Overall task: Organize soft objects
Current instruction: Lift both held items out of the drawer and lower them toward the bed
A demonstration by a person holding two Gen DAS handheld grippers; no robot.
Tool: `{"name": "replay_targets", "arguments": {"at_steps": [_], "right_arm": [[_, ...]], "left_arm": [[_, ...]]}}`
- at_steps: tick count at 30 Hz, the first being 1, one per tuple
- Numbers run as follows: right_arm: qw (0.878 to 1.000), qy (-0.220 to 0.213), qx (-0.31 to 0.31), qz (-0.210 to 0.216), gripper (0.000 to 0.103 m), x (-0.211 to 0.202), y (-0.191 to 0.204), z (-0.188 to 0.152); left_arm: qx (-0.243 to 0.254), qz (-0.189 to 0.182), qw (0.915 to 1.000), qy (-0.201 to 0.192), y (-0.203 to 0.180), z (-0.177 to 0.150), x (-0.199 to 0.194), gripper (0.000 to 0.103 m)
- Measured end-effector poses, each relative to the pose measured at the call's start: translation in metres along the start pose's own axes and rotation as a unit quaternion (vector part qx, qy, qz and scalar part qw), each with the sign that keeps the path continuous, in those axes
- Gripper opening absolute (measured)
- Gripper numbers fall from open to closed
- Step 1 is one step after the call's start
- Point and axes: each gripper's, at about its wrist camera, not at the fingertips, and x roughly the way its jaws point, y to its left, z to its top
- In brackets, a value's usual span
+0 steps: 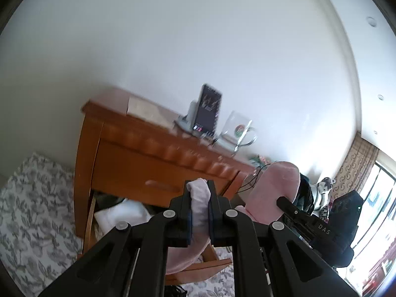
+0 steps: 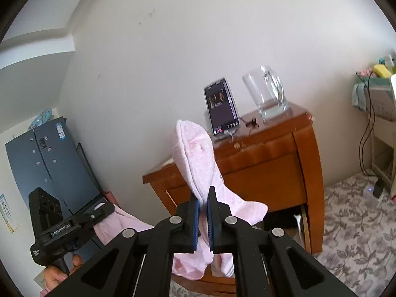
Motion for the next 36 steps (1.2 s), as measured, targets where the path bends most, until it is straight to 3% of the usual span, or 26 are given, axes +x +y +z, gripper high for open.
{"name": "replay_targets", "arguments": {"at_steps": [7, 14, 20, 26, 36], "right_arm": [[1.0, -0.025, -0.016, -0.003, 0.006, -0.031, 0.009, 0.001], [1.0, -0.012, -0.017, -0.022, 0.006, -0.047, 0.008, -0.01], [0.998, 0.04, -0.009, -0.039, 0.006, -0.041, -0.001, -0.035], [0.993, 0.102, 0.01, -0.051, 0.006, -0.021, -0.018, -0.067], [0.97, 0.229, 0.021, -0.082, 0.006, 0.02, -0.04, -0.138]], "left_arm": [[0.023, -0.039, 0.9989, -0.014, -0.015, -0.002, -0.023, 0.01], [0.024, -0.038, 0.9989, 0.014, -0.017, -0.015, -0.022, 0.01], [0.015, -0.034, 0.9964, 0.076, -0.017, -0.043, -0.003, 0.01], [0.005, -0.008, 0.9902, 0.139, -0.008, -0.075, 0.023, 0.01], [-0.027, 0.048, 0.9677, 0.246, 0.024, -0.133, 0.066, 0.01]]}}
